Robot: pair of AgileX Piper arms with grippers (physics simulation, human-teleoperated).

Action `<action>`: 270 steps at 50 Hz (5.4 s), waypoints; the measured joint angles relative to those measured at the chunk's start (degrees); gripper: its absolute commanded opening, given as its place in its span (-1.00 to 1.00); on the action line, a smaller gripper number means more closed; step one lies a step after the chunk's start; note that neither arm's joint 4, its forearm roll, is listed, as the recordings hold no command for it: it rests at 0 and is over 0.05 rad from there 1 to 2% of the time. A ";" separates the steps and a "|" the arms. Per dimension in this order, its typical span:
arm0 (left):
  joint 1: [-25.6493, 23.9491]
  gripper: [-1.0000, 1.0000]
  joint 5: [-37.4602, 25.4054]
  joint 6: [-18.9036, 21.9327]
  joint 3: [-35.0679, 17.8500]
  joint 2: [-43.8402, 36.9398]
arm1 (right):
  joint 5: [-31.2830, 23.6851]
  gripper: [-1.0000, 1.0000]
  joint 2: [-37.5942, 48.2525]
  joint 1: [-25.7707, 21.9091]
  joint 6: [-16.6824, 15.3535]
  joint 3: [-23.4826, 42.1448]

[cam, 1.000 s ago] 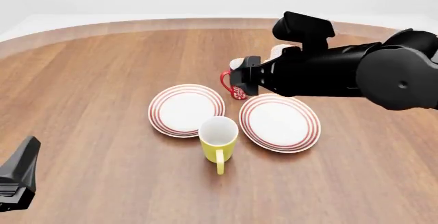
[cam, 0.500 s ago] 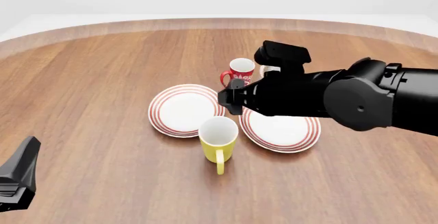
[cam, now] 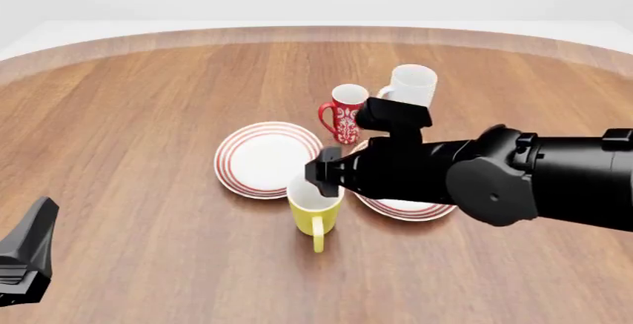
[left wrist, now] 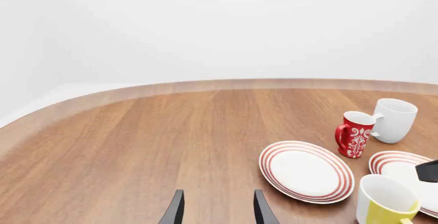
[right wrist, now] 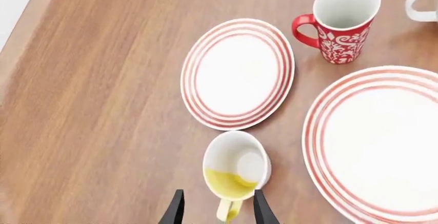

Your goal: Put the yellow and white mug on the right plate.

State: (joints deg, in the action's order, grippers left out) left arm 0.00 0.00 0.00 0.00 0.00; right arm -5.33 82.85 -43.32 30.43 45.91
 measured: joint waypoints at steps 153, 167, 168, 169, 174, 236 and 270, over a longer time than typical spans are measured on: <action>0.00 1.00 0.00 0.00 0.00 0.00 | 23.28 -1.00 12.07 -4.66 8.28 -12.04; 0.00 1.00 0.00 0.00 0.00 0.00 | 20.42 -1.00 9.07 -3.68 6.70 -11.97; 0.00 1.00 0.00 0.00 0.00 0.00 | 20.18 -1.00 8.83 -3.60 6.56 -11.94; 0.00 1.00 0.00 0.00 0.00 0.00 | 19.92 -1.00 8.59 -3.52 6.41 -11.89; 0.00 1.00 0.00 0.00 0.00 0.00 | 18.23 -1.00 7.36 -3.12 5.34 -11.36; 0.00 1.00 0.00 0.00 0.00 0.00 | 1.96 -1.00 0.19 5.53 -10.48 -3.72; 0.00 1.00 0.00 0.00 0.00 0.00 | 5.79 -1.00 2.05 12.81 -14.35 -7.00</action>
State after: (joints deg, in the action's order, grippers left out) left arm 0.00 0.00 0.00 0.00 0.00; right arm 0.47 84.90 -30.50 16.09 38.91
